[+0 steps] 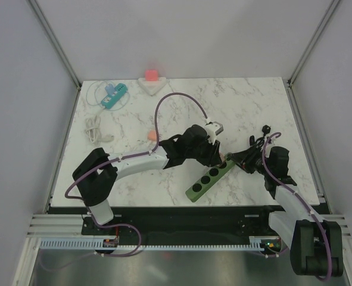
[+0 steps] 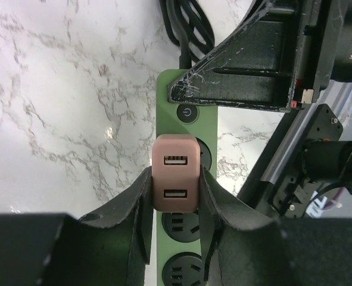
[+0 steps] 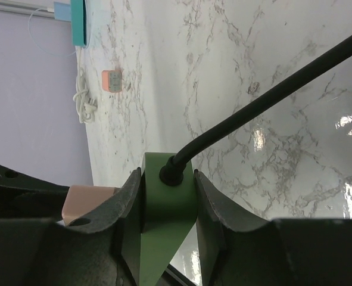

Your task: Pull the plug off the socket

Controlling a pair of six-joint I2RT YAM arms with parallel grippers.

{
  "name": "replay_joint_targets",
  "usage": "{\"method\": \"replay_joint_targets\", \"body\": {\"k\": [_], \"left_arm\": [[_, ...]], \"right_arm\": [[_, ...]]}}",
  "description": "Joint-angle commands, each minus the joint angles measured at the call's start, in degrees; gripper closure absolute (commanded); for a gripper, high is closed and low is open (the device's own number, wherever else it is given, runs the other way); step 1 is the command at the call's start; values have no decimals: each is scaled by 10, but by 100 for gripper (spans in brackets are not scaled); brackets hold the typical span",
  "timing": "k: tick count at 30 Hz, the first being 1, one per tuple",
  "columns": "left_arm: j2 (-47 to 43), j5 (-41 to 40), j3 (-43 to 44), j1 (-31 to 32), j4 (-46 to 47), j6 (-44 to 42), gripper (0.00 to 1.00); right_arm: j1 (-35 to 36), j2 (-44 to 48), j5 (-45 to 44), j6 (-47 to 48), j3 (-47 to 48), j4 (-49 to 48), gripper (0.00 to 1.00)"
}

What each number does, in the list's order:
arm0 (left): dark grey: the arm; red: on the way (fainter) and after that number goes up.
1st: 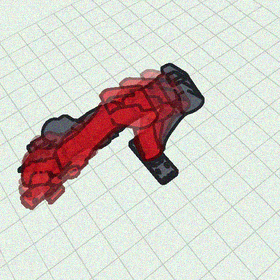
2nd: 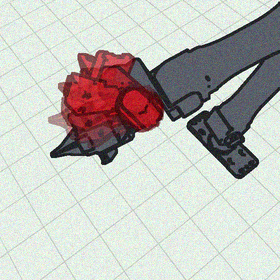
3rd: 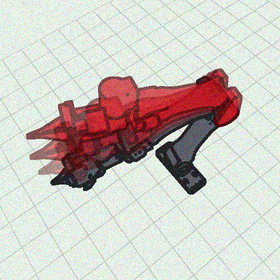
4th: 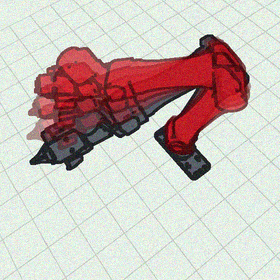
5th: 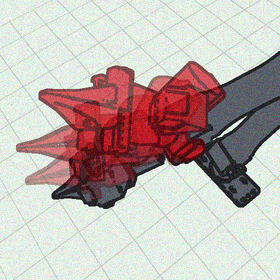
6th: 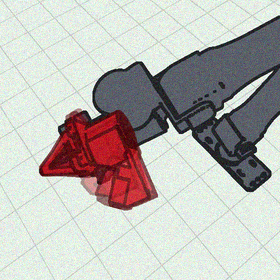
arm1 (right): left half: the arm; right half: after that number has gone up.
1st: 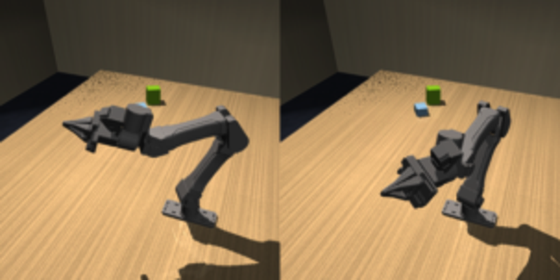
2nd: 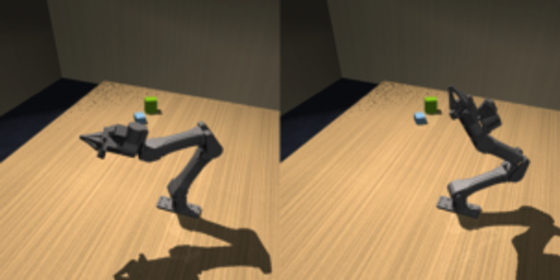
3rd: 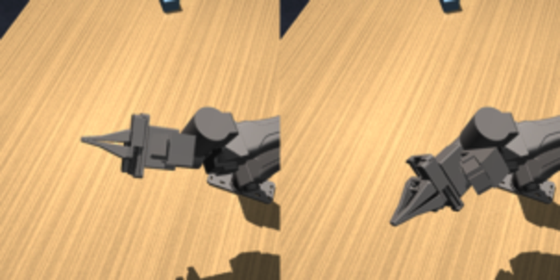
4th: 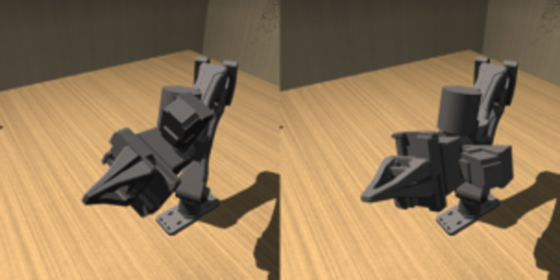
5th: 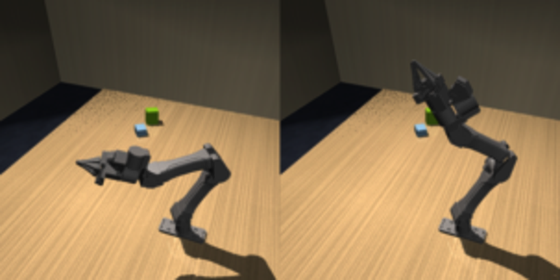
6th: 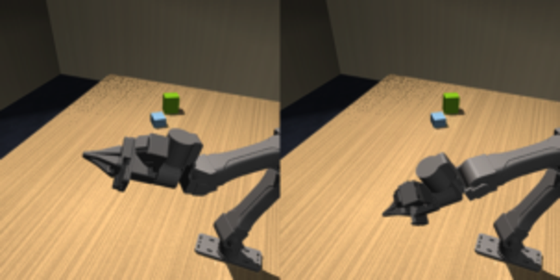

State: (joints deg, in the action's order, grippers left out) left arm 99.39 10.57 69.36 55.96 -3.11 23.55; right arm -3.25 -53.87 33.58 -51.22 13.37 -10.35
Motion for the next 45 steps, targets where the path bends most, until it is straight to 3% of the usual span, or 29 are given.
{"method": "replay_joint_targets", "body": {"k": [1, 6, 12, 17, 24, 27, 28, 29, 30, 33, 36, 40, 43, 45], "left_arm": [[-118, -57, -15, -4, 138, -84, 98], [-148, -78, -62, 54, 197, -163, 98], [-158, -71, -82, 57, 189, -170, 98], [-152, 31, -75, 51, 194, -194, 98], [-167, 179, -122, 7, 327, -100, 98], [-149, 50, -73, 1, 217, -54, 98], [-141, -55, -33, -2, 173, -34, 98], [-134, -95, -13, -12, 77, -7, 98], [-114, -120, 6, -20, 38, 40, 98], [-84, -120, 62, -39, -63, 69, 98], [-76, -58, 77, -45, -47, 28, 98], [-82, 166, 61, -45, 21, -73, 98], [-96, 207, 51, -45, 15, -126, 98], [-109, 179, 40, -45, 14, -140, 98]], "right_arm": [[-12, -14, -83, 71, -8, 60, 100], [-11, -6, -95, 69, -9, 70, 100], [-12, -13, -105, 70, -7, 89, 100], [-12, -35, -111, 68, 10, 101, 100], [-11, -55, -99, 61, 24, 99, 100], [-11, -63, -98, 65, 25, 95, 100], [-11, -62, -98, 65, 24, 92, 100], [-12, -57, -97, 64, 22, 87, 100], [-12, -53, -99, 66, 19, 86, 100], [-12, -41, -104, 74, 19, 90, 100], [-12, -43, -107, 84, 22, 96, 100], [-11, -46, -103, 96, 26, 96, 100], [-12, -45, -103, 106, 29, 102, 100], [-12, -44, -104, 107, 30, 102, 100]]}}
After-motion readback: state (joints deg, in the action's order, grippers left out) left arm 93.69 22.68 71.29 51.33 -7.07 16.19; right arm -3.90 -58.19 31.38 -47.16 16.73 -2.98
